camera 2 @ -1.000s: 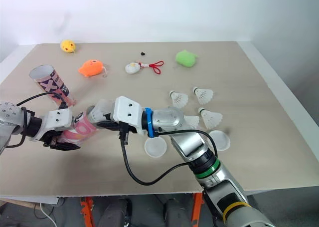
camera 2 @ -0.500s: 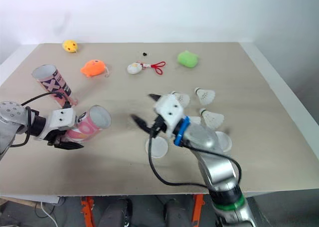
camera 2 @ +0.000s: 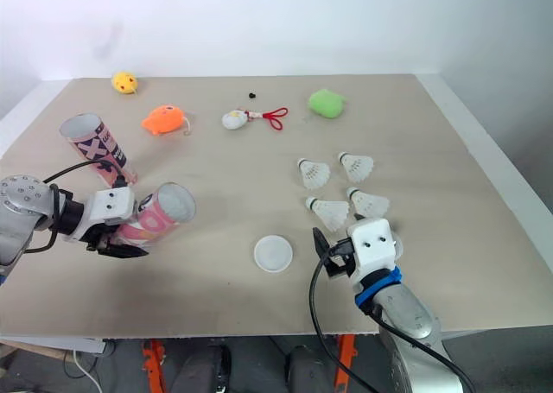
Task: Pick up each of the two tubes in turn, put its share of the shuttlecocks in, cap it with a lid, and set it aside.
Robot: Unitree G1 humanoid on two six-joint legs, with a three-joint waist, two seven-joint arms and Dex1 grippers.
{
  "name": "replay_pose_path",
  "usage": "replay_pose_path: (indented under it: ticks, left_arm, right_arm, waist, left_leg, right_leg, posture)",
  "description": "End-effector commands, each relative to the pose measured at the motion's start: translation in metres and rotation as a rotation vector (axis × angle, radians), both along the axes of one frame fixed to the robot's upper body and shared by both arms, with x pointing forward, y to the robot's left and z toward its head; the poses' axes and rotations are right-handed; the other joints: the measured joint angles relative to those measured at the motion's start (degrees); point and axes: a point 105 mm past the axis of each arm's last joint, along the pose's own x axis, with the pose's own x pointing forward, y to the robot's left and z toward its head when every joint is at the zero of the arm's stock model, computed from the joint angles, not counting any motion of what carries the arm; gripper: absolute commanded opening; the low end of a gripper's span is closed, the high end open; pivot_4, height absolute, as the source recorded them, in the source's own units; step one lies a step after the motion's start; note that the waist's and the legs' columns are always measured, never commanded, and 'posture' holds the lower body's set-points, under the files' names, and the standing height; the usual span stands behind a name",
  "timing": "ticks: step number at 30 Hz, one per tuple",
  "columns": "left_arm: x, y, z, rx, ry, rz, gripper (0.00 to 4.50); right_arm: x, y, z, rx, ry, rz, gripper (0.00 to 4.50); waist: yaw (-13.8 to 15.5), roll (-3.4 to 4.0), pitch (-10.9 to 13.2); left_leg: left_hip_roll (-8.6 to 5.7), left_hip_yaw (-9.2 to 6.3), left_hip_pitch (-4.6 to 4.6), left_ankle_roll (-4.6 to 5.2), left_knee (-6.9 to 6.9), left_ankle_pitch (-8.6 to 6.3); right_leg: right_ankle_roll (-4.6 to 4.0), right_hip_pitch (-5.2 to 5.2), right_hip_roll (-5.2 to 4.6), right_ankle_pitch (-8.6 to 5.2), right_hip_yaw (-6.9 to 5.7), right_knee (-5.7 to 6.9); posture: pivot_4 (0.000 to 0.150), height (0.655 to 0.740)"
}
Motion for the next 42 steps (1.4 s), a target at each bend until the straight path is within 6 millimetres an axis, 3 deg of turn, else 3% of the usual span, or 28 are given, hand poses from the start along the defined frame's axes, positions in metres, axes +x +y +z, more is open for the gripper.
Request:
replay_pose_path:
  ticks: [1, 6, 13, 18, 21, 26, 28, 32, 35, 38, 42]
  left_arm:
    - [-0.003, -0.010, -0.013, -0.013, 0.035, -0.038, 3.18]
    - [-0.004, -0.008, -0.011, -0.012, 0.029, -0.027, 3.18]
    - [-0.008, -0.006, -0.009, -0.018, 0.027, -0.014, 3.18]
    - [-0.010, -0.003, -0.009, -0.018, 0.024, -0.002, 3.18]
    - [-0.010, -0.003, -0.008, -0.020, 0.023, 0.002, 3.18]
    - [-0.009, -0.004, -0.008, -0.023, 0.018, 0.004, 3.18]
    - [-0.009, -0.005, -0.008, -0.023, 0.017, 0.003, 3.18]
    - [-0.008, -0.006, -0.007, -0.024, 0.015, 0.002, 3.18]
    - [-0.009, -0.006, -0.007, -0.024, 0.015, 0.001, 3.18]
    - [-0.009, -0.006, -0.007, -0.023, 0.018, 0.003, 3.18]
    - [-0.007, -0.006, -0.007, -0.022, 0.017, 0.003, 3.18]
  right_arm:
    - [0.006, 0.004, 0.003, 0.066, -0.001, 0.015, 4.46]
    - [0.018, 0.013, -0.002, 0.100, 0.032, 0.062, 4.46]
    - [0.049, 0.013, -0.003, 0.181, 0.047, 0.027, 4.46]
    - [0.059, 0.010, -0.007, 0.187, 0.056, 0.008, 4.46]
    - [0.062, 0.010, -0.006, 0.184, 0.052, 0.010, 3.33]
    - [0.063, 0.012, -0.007, 0.188, 0.053, 0.019, 0.84]
    - [0.063, 0.012, -0.006, 0.191, 0.053, 0.027, 0.10]
    - [0.057, 0.024, 0.007, 0.175, 0.004, 0.144, 0.10]
    - [0.035, 0.062, 0.050, 0.133, -0.103, 0.492, 0.10]
    - [0.020, 0.088, 0.075, 0.052, -0.154, 0.737, 0.10]
    - [0.019, 0.130, 0.095, -0.117, -0.233, 0.978, 0.10]
  waist:
    - [0.0, -0.01, 0.0]
    - [0.0, -0.02, 0.0]
    - [0.0, -0.02, 0.0]
    - [-0.1, -0.02, 0.0]
    - [-0.1, -0.02, 0.0]
    - [-0.1, -0.02, 0.0]
    - [-0.1, -0.02, 0.0]
    - [-0.1, -0.02, 0.0]
    - [-0.2, 0.03, 0.0]
    - [-0.3, 0.01, 0.0]
    - [-0.3, -0.04, 0.0]
  left_leg:
    - [0.03, 0.06, 0.00, 0.01, 0.00, 0.01]
    - [0.02, 0.23, -0.02, 0.05, 0.01, 0.03]
    - [0.03, 0.24, -0.10, 0.06, -0.03, 0.04]
    - [0.02, 0.24, -0.12, 0.06, -0.04, 0.04]
    - [0.02, 0.24, -0.13, 0.06, -0.07, 0.04]
    - [0.03, 0.24, -0.12, 0.06, -0.07, 0.04]
    - [0.03, 0.24, -0.12, 0.06, -0.07, 0.04]
    - [0.02, 0.24, -0.12, 0.06, -0.07, 0.04]
    - [0.02, 0.25, -0.12, 0.06, -0.07, 0.04]
    - [0.05, 0.21, -0.11, 0.07, -0.06, 0.04]
    - [0.12, 0.21, -0.10, 0.09, -0.04, 0.05]
  right_leg:
    - [0.00, 0.00, 0.00, 0.00, 0.00, 0.00]
    - [0.05, 0.05, -0.15, -0.01, 0.00, -0.06]
    - [0.16, 0.04, -0.13, -0.11, 0.00, -0.06]
    - [0.20, 0.05, -0.13, -0.15, 0.00, -0.07]
    - [0.19, 0.03, -0.12, -0.16, 0.00, -0.07]
    - [0.19, 0.03, -0.10, -0.16, 0.00, -0.06]
    - [0.19, 0.03, -0.11, -0.16, 0.00, -0.07]
    - [0.19, 0.03, -0.11, -0.16, 0.00, -0.07]
    - [0.20, 0.03, -0.11, -0.15, 0.02, -0.07]
    - [0.20, 0.05, -0.05, -0.12, 0.01, -0.06]
    - [0.11, 0.04, 0.03, -0.06, -0.02, -0.07]
  posture:
    - [0.150, 0.7400]
    - [0.150, 0.7400]
    - [0.150, 0.7400]
    - [0.150, 0.7400]
    - [0.150, 0.7400]
    - [0.150, 0.7400]
    - [0.150, 0.7400]
    - [0.150, 0.7400]
    - [0.150, 0.7400]
    - [0.150, 0.7400]
    - [0.150, 0.7400]
